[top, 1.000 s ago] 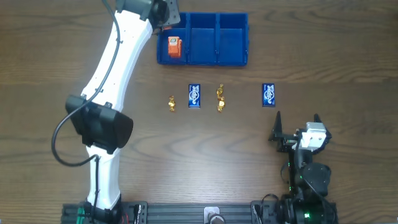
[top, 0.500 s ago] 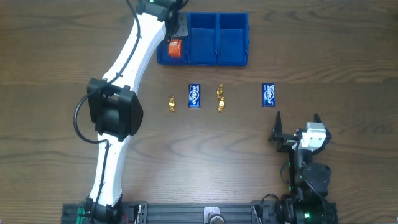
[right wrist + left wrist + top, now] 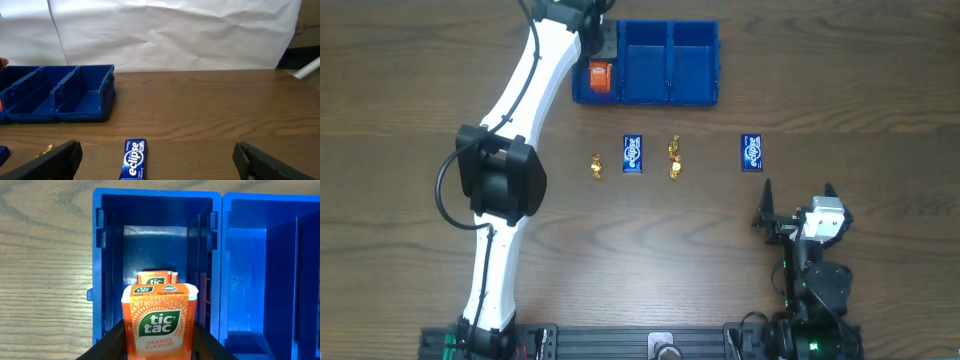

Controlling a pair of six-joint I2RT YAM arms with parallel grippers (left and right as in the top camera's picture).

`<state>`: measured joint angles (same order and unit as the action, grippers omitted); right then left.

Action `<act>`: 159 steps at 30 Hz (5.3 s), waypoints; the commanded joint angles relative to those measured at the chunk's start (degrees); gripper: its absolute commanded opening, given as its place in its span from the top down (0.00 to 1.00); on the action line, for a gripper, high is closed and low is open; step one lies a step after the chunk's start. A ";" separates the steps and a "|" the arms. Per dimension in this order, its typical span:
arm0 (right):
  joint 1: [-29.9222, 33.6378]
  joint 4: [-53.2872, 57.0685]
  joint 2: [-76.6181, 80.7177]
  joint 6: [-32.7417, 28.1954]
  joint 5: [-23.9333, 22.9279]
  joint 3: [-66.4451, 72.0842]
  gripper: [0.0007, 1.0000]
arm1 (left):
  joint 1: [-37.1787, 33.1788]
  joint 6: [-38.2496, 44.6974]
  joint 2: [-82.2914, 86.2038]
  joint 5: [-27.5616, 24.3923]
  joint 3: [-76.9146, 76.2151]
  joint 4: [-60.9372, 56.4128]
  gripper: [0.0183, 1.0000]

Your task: Sort Candies Into Trays

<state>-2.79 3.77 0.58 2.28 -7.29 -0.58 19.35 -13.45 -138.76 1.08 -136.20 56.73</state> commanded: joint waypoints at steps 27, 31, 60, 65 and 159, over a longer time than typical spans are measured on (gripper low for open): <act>0.24 0.20 -0.42 -0.83 -0.11 0.13 0.00 | -2.14 1.29 22.84 -1.86 11.98 -13.14 0.16; 0.24 0.20 -0.42 -0.83 -0.11 0.13 0.00 | -2.12 2.97 38.14 3.06 28.85 -23.71 0.16; 0.24 0.20 -0.42 -0.83 -0.11 0.13 0.00 | -19.43 12.20 119.89 -2.43 110.95 -51.49 0.14; 0.24 0.20 -0.42 -0.83 -0.11 0.13 0.00 | -19.32 12.13 127.12 -6.62 121.94 -60.50 0.01; -1.31 61.40 106.55 3.93 9.92 -85.40 0.00 | -19.34 11.61 137.74 -11.23 135.91 -53.13 0.00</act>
<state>-3.99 65.80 106.34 4.75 4.05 -86.35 0.16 -1.65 -1.39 -9.10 -1.50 1.78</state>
